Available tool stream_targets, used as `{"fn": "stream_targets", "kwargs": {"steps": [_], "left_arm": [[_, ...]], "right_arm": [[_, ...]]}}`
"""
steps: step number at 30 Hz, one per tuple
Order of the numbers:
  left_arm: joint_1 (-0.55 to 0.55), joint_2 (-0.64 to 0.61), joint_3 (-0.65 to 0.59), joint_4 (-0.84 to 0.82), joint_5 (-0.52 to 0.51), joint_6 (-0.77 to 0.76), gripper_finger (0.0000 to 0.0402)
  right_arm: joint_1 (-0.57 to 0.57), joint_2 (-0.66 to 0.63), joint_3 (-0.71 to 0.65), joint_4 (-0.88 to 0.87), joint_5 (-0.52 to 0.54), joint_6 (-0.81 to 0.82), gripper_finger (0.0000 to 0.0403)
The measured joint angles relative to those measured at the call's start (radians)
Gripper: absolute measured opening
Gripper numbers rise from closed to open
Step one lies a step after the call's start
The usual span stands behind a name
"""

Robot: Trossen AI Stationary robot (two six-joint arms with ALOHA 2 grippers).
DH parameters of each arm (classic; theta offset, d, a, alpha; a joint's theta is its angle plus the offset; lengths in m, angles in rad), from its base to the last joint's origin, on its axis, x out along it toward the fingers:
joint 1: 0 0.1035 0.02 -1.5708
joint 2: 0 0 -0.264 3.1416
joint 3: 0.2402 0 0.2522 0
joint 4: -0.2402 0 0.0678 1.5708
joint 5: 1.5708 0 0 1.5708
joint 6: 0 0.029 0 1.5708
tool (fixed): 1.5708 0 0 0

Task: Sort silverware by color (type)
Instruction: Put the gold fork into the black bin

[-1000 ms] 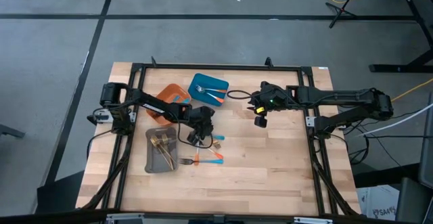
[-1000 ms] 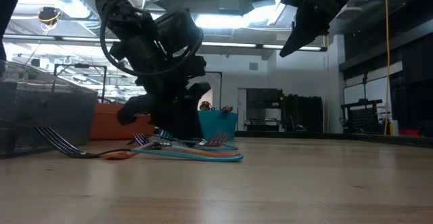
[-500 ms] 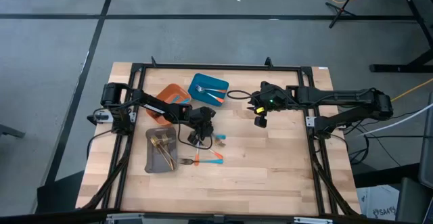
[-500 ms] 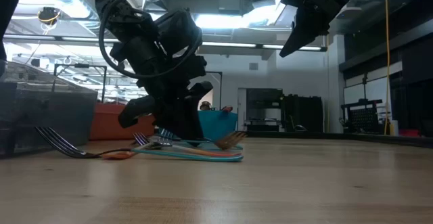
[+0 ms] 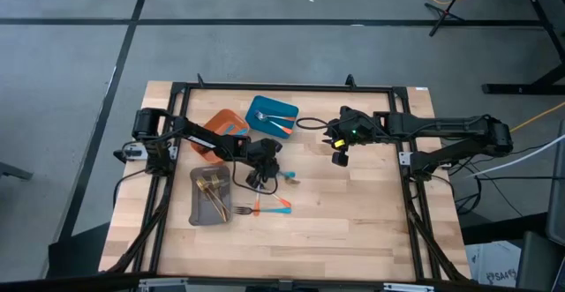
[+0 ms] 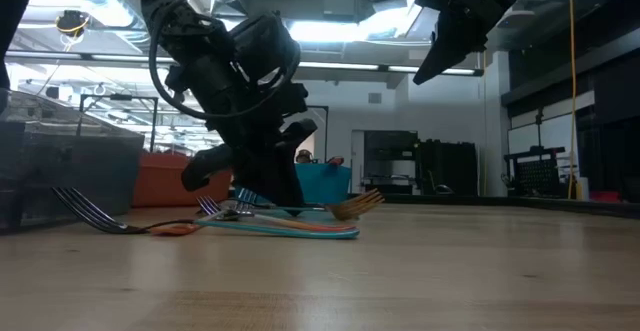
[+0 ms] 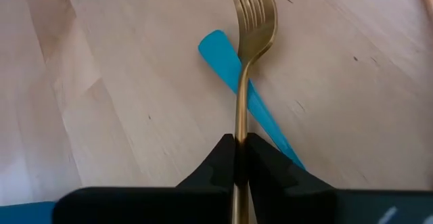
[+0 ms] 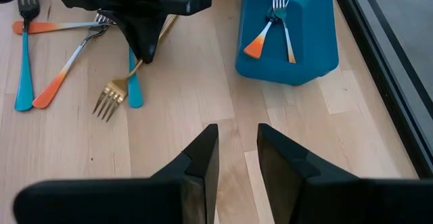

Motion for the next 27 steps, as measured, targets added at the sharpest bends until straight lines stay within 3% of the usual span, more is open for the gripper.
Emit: {"fn": "stream_targets", "kwargs": {"steps": [10, 18, 21, 27], "left_arm": [[-0.03, -0.136, -0.002, -0.001, -0.012, -0.235, 0.0016], [-0.155, -0.377, -0.002, -0.005, -0.272, -0.584, 0.0016], [-0.217, -0.468, -0.001, -0.005, -0.405, -0.778, 0.0016], [-0.349, -0.607, 0.0, -0.044, -0.597, -1.364, 0.0016]], "right_arm": [[0.0, 0.0, 0.0, -0.002, 0.0, 0.0, 0.0092], [0.0, 0.0, 0.0, -0.003, 0.0, 0.0, 0.0092], [0.0, 0.0, 0.0, -0.002, 0.0, 0.0, 0.0092], [0.0, 0.0, 0.0, -0.002, 0.0, 0.0, 0.0092]]}}
